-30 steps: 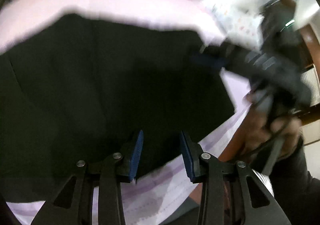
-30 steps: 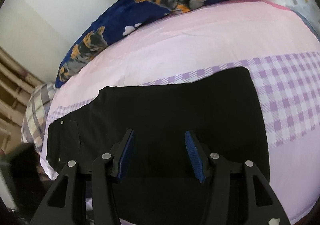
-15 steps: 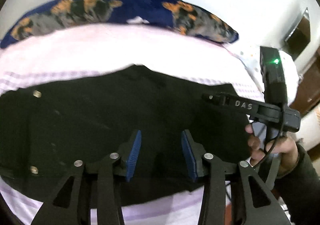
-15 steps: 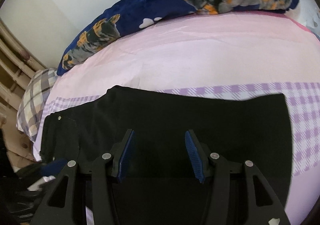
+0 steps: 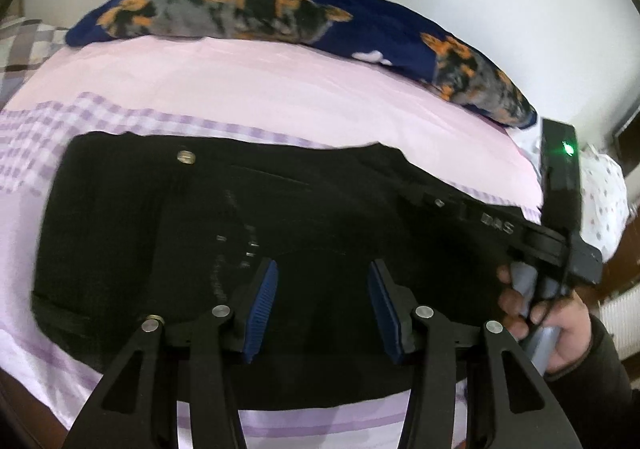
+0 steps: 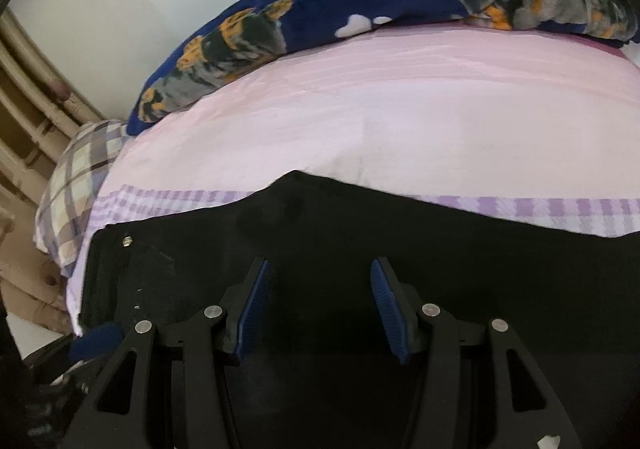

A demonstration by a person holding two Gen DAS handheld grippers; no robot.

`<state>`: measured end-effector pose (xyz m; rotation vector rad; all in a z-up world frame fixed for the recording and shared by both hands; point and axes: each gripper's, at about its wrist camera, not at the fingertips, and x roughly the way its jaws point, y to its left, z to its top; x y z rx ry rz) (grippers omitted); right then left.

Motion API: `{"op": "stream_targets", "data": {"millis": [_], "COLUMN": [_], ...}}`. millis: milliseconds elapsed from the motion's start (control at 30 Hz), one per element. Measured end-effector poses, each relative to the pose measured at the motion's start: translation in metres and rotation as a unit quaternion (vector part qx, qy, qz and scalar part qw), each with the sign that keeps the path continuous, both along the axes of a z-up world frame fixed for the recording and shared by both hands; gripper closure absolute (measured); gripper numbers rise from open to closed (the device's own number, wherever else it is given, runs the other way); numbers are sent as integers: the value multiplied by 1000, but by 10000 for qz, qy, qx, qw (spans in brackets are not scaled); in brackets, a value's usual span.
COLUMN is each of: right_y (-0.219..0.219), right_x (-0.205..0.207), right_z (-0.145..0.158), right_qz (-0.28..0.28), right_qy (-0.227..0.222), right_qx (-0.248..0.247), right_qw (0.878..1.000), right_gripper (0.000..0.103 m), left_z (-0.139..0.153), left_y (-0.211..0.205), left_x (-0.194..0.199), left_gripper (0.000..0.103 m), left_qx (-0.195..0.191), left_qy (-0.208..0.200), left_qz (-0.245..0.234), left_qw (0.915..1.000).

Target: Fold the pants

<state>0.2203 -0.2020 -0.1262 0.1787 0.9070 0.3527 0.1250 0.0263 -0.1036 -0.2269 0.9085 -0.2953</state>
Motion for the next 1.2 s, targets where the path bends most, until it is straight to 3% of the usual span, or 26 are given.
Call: {"op": "stream_targets", "data": {"millis": [133,367,533,667,867,1200], "right_y": [3,-24,-48,-55,-46,-27], "right_x": [-13,-52,-79,-91,-99,-110], "right_z": [2,11,4,0,0,1], "right_qz": [130,-144,-537,-840,-877,-782], "right_qy": [-14,-116,59,180,204,170], "right_qx": [171,415,715,866,886,745], "right_qw": [9998,9990,9960,9925,9920,9940], "right_gripper": [52,53,50,37,34,32], "left_z": [-1,-7,-15,-22,-38,-69], "left_y": [19,68,108,139,155,171], "left_x": [-1,-14,-28,-44,-64,-56], "left_gripper": [54,53,53,53,53,52], "left_qx": [27,-124,-706,-1479,-1854,-2336], "left_qy": [-42,-10,189,364,481,877], "left_qz": [258,730,954,1032,1074,1333], "left_qw": [9997,9973,9927,9829,9756,9592]}}
